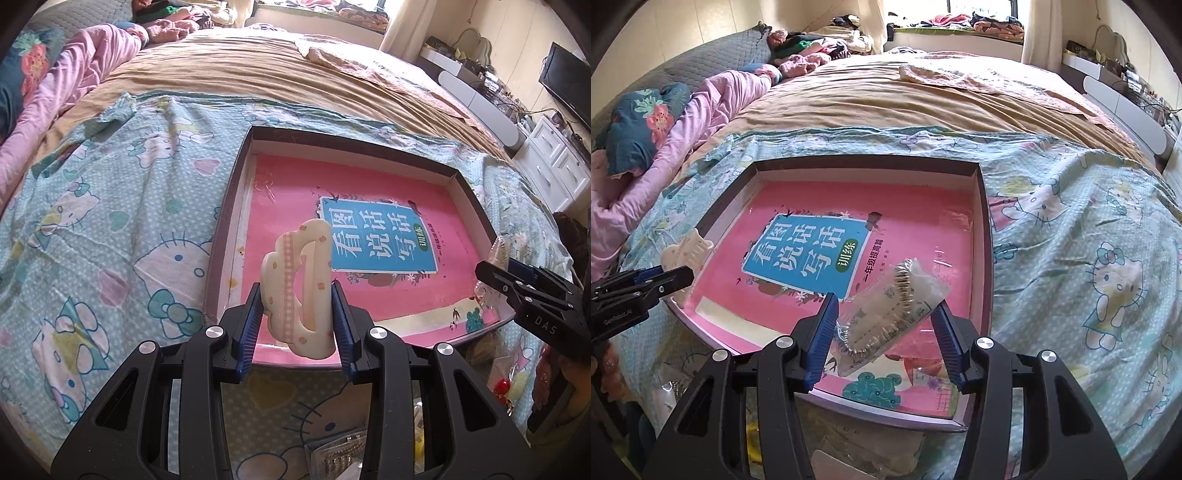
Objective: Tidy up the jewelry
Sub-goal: 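Carry the hair clip into the tray with the left gripper while the right gripper carries the bagged bracelet there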
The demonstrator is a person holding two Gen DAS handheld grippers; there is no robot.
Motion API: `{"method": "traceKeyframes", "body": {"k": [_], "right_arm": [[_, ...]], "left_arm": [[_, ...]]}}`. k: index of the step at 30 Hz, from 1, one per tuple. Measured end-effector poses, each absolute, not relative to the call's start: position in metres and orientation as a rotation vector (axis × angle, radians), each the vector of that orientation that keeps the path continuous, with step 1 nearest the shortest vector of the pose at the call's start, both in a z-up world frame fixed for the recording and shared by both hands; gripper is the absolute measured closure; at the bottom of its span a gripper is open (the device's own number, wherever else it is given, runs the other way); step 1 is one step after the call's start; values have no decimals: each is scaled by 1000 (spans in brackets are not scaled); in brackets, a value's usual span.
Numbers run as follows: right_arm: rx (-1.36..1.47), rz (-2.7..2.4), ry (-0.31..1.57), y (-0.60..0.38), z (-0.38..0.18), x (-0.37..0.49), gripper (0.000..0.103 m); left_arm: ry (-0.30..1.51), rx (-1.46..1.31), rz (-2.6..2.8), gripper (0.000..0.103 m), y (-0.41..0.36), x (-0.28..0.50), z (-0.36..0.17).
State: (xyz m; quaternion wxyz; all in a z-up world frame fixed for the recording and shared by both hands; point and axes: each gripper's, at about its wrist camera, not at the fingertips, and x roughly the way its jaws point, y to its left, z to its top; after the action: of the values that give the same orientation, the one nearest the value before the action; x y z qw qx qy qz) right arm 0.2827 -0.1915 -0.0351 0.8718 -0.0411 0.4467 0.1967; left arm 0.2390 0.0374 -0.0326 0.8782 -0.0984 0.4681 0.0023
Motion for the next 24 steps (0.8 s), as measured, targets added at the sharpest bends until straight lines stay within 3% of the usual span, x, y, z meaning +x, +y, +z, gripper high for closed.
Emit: {"method": "traceKeyframes", "body": {"k": [9,11,13,17,21,24], "right_arm": [[-59,416,953,-194,-40,283,49],[-51,418,957,-196,-40,282,43],[-37,414,939,-199,-37,279,25],[-9,409,918,-208,-30,271,20],[21,401,897,-219,-20,263,18],[24,393,874,-224,-11,256,16]], "left_arm": [[976,-198,0,75,33,246,-35],[978,-198,0,75,32,247,-35],[980,-198,2,75,32,248,-36],[986,-193,9,74,32,249,-37],[979,-190,10,71,32,248,-35],[970,-198,9,57,32,246,-31]]}}
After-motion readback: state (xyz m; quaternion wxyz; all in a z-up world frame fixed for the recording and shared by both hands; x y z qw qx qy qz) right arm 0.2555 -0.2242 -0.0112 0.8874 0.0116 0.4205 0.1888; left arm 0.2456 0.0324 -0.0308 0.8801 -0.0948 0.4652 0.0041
